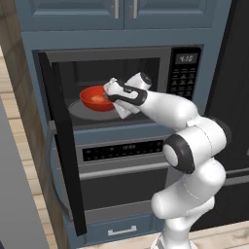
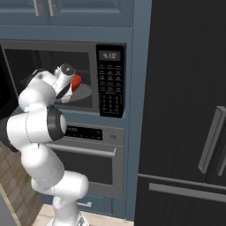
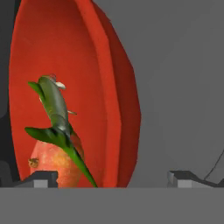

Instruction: The microwave is finished heating the fish and squash. Take the bowl containing the food and place it on the dining counter.

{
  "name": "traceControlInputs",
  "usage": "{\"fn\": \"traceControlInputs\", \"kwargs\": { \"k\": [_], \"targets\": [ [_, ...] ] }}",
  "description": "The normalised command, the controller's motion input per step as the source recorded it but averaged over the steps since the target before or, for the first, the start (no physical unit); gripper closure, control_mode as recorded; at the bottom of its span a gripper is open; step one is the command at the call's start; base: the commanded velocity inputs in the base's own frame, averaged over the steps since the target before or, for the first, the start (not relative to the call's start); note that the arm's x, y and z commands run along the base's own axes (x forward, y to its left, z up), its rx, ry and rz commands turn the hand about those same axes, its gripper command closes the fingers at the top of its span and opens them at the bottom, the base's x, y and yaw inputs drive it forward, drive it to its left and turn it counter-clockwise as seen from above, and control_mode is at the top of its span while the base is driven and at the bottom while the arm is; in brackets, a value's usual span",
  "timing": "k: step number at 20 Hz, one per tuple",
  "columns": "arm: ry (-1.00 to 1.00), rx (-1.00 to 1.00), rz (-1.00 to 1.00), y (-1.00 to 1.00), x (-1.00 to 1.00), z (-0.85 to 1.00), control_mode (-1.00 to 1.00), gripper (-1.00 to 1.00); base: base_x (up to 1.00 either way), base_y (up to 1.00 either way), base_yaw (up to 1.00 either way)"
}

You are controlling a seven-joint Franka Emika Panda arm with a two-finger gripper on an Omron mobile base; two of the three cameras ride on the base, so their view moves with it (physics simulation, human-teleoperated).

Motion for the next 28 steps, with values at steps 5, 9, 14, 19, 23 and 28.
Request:
{"fn": "traceControlInputs", "kwargs": {
  "k": [5,9,14,19,23,28],
  "targets": [
    [0.03,-0.05,0.00,0.23,0.21,-0.21,-1.00,-1.00,0.00,0.00,0.00],
    [0.04,-0.04,0.00,0.22,0.16,-0.28,-1.00,1.00,0.00,0.00,0.00],
    [0.02,0.00,0.00,0.00,0.00,-0.03,-1.00,1.00,0.00,0.00,0.00],
    [0.00,0.00,0.00,0.00,0.00,0.00,-1.00,1.00,0.00,0.00,0.00],
    [-0.01,0.00,0.00,-0.04,-0.27,0.00,-1.00,1.00,0.00,0.00,0.00],
    [-0.14,0.01,-0.01,-0.25,-0.84,0.01,-1.00,1.00,0.00,0.00,0.00]
  ]
}}
